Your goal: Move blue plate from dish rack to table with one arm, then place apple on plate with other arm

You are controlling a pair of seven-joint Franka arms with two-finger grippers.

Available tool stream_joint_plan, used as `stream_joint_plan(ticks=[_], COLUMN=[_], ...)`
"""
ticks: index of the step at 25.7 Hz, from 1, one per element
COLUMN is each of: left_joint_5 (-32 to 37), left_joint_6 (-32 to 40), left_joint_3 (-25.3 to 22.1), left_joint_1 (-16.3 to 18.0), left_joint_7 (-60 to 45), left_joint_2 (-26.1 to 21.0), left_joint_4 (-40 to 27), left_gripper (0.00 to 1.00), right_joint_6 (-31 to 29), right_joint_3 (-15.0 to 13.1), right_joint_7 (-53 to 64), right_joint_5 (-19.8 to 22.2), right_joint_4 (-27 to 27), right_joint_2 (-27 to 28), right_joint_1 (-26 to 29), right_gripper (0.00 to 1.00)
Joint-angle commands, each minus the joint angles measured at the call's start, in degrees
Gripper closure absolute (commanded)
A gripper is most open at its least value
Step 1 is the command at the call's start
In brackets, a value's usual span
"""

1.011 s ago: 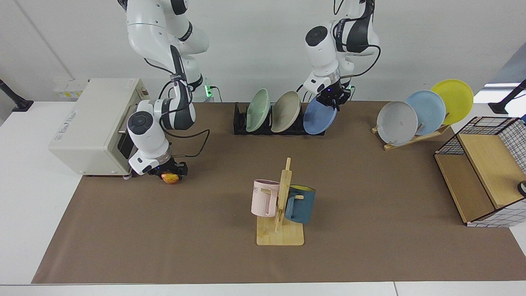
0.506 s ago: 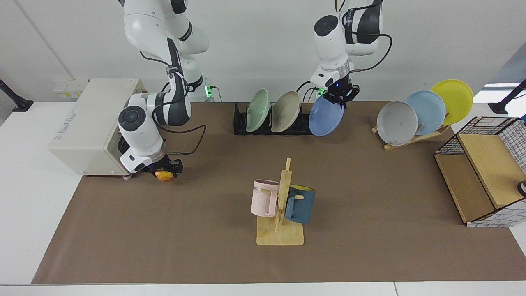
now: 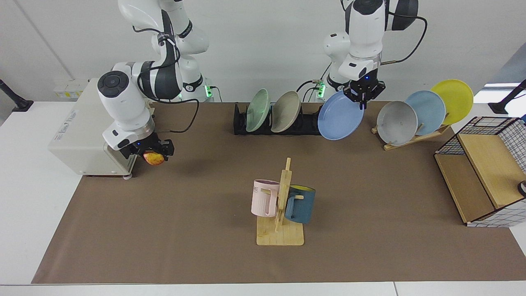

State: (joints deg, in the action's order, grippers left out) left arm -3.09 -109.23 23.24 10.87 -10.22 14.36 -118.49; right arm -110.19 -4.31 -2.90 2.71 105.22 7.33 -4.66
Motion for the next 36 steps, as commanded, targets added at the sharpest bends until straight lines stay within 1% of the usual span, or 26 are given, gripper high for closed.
stream_joint_plan(ticks=[1, 4, 7, 10, 12, 14, 16, 18, 20, 24, 26, 29, 33, 36], left_joint_5=[-6.30, -9.91, -10.80, -12.02, -13.00, -12.56, -12.38, -12.38, -12.38, -12.38, -12.38, -12.29, -12.29, -12.29], left_joint_6=[-3.09, -7.04, -10.82, -13.19, -17.40, -20.05, -21.72, -22.60, -24.09, -27.00, -27.88, -28.40, -30.42, -30.52], left_joint_3=[0.58, 0.58, 1.28, 1.46, 2.59, 3.12, 3.04, 3.13, 3.13, 3.13, 3.13, 3.13, 3.13, 3.13], left_joint_1=[1.26, 1.00, -0.41, -2.78, -4.36, -6.20, -7.88, -8.41, -9.90, -11.74, -12.89, -14.03, -14.30, -14.30], left_joint_7=[0.64, 1.52, 1.61, 1.61, 0.74, -1.19, -1.64, -1.64, -1.64, -2.35, -2.61, -2.52, -2.70, -2.52], left_joint_2=[-1.96, -3.45, -7.66, -9.51, -12.32, -15.74, -17.60, -18.05, -18.40, -19.63, -21.38, -20.86, -21.47, -21.56], left_joint_4=[0.72, -0.51, -0.69, -0.78, -0.78, -0.78, -0.95, -1.30, -2.09, -3.15, -3.32, -5.69, -5.70, -5.87], left_gripper=[1.00, 1.00, 1.00, 1.00, 1.00, 1.00, 1.00, 1.00, 1.00, 1.00, 1.00, 1.00, 1.00, 1.00], right_joint_6=[0.59, 0.50, 0.41, 0.50, 0.67, 0.94, 0.94, 0.94, 0.94, 0.24, 0.32, 0.41, 0.41, 0.50], right_joint_3=[0.70, 0.79, 0.79, 0.70, 0.70, 0.70, 0.61, 0.70, 0.70, 1.05, 1.32, 1.40, 1.40, 1.40], right_joint_7=[-0.79, -0.79, -0.79, -0.62, -0.62, -0.88, -0.97, -0.97, -0.97, -2.19, -3.16, -3.34, -5.10, -5.80], right_joint_5=[1.07, 0.99, 0.81, 0.90, 1.16, 1.16, 1.16, 1.16, 1.16, 0.46, 0.63, 0.46, 0.46, 0.55], right_joint_4=[-0.20, -0.20, -0.11, -0.11, -0.20, -0.20, -0.37, -0.28, -0.28, -0.28, -0.28, 0.33, 0.77, 0.86], right_joint_2=[-0.13, -0.13, -0.13, -0.13, -0.13, -0.13, -0.13, -0.13, -0.21, -0.22, -0.22, -0.74, -0.92, -1.18], right_joint_1=[0.53, 0.79, 0.79, 0.79, 0.79, 0.53, 0.44, 0.52, 0.53, 0.00, -0.09, -1.14, -1.93, -2.90], right_gripper=[1.00, 1.00, 1.00, 1.00, 1.00, 1.00, 1.00, 1.00, 1.00, 1.00, 1.00, 1.00, 1.00, 1.00])
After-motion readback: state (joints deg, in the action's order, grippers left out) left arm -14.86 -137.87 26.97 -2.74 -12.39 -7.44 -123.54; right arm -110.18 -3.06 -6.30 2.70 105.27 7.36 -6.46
